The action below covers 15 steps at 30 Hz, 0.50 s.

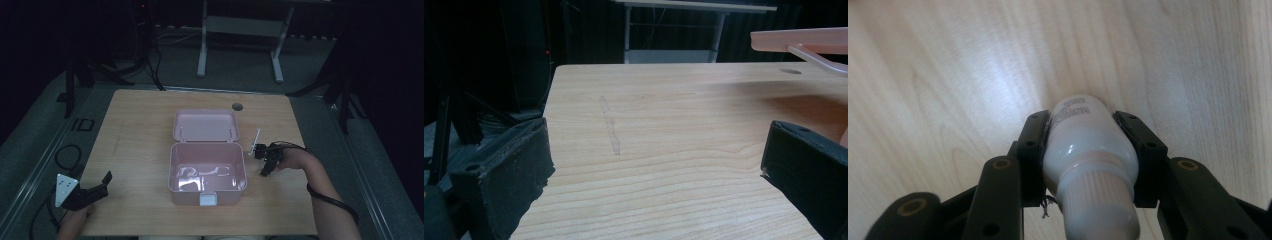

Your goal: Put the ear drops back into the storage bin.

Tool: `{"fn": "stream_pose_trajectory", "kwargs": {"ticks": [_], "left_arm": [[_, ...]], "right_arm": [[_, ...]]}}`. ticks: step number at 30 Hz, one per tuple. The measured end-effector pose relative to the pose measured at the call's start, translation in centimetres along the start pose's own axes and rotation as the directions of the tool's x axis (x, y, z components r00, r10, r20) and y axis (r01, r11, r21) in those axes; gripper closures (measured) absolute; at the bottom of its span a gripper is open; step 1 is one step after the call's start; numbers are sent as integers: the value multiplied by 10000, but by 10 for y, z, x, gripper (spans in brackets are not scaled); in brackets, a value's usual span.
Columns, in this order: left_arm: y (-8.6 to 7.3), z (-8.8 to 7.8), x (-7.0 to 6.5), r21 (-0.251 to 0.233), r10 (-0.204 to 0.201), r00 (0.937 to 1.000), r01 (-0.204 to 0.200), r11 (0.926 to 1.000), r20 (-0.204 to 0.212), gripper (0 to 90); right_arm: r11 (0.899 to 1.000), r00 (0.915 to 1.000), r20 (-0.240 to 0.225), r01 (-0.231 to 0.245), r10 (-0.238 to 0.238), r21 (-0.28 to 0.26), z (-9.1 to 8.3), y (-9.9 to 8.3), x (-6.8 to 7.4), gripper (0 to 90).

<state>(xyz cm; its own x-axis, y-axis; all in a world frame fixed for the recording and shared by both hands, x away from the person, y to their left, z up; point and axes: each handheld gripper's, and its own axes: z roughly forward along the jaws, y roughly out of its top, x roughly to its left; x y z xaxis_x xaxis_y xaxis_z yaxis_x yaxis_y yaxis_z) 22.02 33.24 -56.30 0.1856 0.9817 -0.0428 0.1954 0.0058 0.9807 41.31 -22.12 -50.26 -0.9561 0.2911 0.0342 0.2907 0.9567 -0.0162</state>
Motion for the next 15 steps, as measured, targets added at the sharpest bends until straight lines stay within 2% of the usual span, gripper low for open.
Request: {"fn": "stream_pose_trajectory", "kwargs": {"ticks": [5, 8, 12, 14, 15], "left_arm": [[0, 0, 0, 9, 8, 10000, -8, 10000, -10, 4], [0, 0, 0, 13, 6, 10000, -6, 10000, -13, 4], [0, 0, 0, 22, -1, 10000, 1, 10000, -11, 4], [0, 0, 0, 20, -3, 10000, 3, 10000, -13, 4], [0, 0, 0, 22, -6, 10000, 6, 10000, -16, 4]], "right_arm": [[9979, 9977, 303, 592, -600, 266, -4, -1, 7, 594], [9950, 9943, 390, 981, -988, 203, -8, -4, 13, 594], [9853, 9838, 576, 1678, -1695, 330, -11, -8, 23, 594], [9824, 9811, 561, 1837, -1854, 345, -12, -9, 27, 594], [9752, 9726, 737, 2190, -2207, 310, -13, -12, 32, 594]]}}
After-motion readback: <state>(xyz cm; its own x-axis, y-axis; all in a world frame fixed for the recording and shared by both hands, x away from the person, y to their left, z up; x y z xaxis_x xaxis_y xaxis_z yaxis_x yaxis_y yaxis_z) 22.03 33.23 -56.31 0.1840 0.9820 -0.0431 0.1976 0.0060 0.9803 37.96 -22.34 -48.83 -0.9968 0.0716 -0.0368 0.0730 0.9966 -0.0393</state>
